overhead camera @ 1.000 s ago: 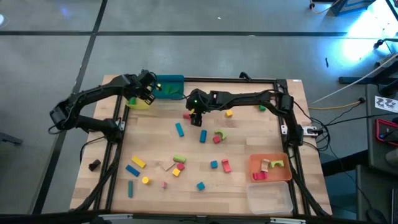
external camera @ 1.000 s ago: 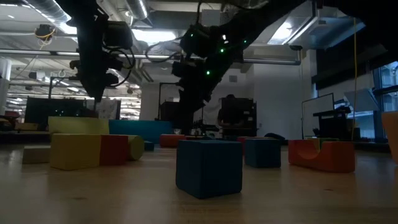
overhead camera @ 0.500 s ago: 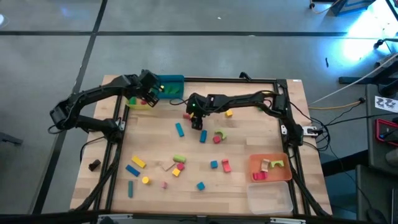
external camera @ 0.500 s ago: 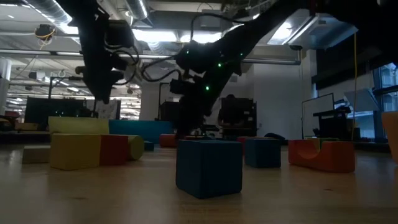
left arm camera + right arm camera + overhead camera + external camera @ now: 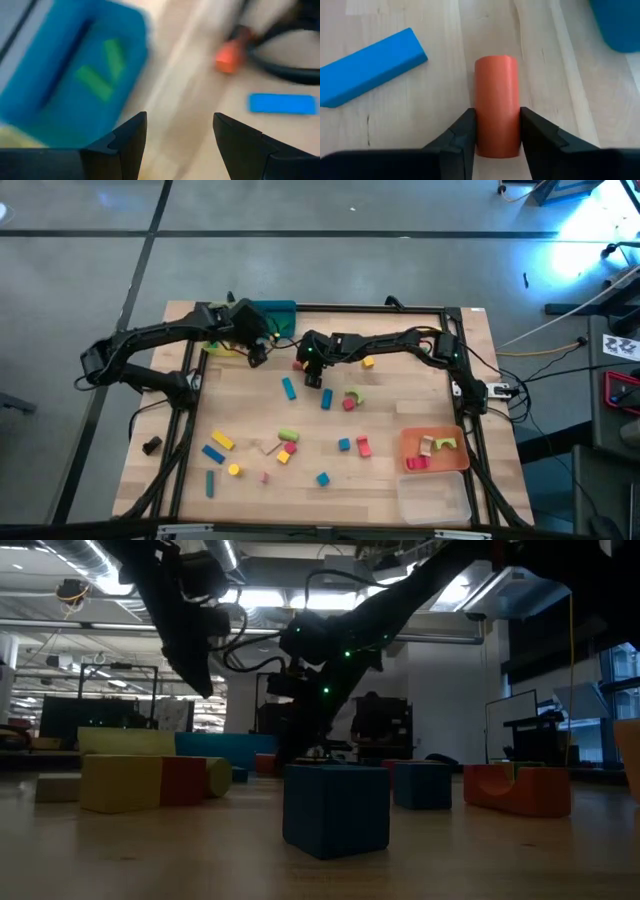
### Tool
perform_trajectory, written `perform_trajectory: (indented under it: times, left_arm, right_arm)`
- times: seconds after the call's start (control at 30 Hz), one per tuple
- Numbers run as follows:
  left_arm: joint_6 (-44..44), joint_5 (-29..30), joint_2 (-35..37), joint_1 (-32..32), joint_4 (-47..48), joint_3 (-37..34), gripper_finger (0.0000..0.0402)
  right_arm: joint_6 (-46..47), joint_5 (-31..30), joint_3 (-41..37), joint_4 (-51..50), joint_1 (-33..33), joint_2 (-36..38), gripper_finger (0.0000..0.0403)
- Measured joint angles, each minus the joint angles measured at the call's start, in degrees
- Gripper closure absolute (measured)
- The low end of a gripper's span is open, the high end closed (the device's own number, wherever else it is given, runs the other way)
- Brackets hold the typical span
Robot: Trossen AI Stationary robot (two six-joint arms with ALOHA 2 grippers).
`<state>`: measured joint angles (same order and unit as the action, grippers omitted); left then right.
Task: Sort blocks by size
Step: Put the orange cylindrical block into the yellow bin
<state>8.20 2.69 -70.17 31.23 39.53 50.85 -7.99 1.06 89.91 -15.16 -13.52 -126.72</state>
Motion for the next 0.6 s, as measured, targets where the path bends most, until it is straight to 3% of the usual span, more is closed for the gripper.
perform_trajectory:
  times: [0.13,0.43,0.6]
  left_arm:
    - [5.2,-4.1,0.0,-2.6,-0.3,0.0,0.0188]
    - [9.4,-4.2,0.0,-6.4,-7.7,0.0,0.0188]
    - [10.0,-4.2,0.1,-6.6,-9.5,0.1,0.0188]
  right_arm:
    - [0.0,0.0,1.7,-0.1,0.0,0.4,0.0278]
    - [0.2,7.4,10.4,-1.2,0.0,0.5,0.0275]
    - [0.2,7.6,14.0,-3.1,0.1,0.5,0.0271]
